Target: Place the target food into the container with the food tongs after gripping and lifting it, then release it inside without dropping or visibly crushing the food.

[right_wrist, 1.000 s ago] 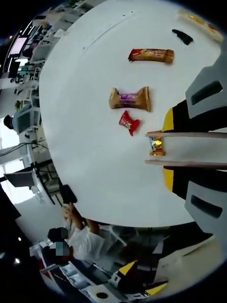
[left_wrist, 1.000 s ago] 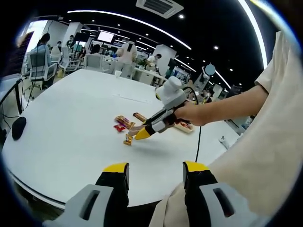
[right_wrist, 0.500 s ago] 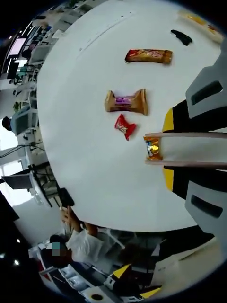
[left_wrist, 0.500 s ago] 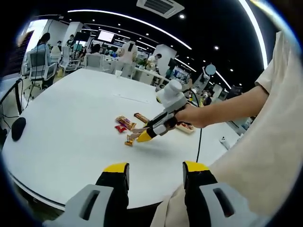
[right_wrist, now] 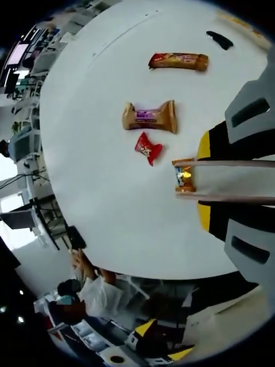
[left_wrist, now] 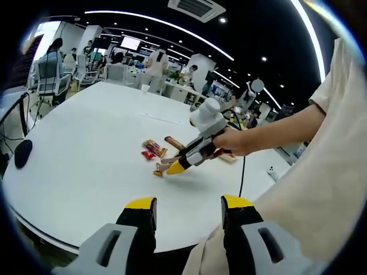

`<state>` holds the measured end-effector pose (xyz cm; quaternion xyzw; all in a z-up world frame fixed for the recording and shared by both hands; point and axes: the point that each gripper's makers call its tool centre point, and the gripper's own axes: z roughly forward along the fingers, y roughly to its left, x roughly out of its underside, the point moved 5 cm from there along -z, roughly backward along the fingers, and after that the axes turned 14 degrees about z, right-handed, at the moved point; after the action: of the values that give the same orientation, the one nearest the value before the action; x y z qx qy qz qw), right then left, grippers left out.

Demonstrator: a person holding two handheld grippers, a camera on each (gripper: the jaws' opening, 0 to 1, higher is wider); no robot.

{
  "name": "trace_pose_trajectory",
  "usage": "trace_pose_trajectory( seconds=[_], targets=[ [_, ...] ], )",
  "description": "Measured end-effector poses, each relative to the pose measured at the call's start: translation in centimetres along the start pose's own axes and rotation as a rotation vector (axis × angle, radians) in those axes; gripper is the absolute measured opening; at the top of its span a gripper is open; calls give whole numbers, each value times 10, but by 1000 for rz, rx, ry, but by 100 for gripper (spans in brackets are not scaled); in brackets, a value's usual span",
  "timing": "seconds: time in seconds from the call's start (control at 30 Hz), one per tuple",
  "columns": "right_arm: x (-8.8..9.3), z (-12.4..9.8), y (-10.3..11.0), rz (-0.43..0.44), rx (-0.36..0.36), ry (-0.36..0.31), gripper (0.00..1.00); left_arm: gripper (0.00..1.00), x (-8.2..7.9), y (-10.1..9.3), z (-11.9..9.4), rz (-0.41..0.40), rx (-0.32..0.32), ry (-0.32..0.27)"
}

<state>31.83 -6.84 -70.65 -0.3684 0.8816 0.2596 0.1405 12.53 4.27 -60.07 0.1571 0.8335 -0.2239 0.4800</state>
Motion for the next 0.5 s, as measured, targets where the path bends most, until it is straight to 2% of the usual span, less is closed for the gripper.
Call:
trace_pose_trajectory(
  seconds=[0.5],
  targets=[
    [-4, 0, 1, -31, 12, 9, 26, 44, -1, 4, 2, 0, 11, -3]
  ],
)
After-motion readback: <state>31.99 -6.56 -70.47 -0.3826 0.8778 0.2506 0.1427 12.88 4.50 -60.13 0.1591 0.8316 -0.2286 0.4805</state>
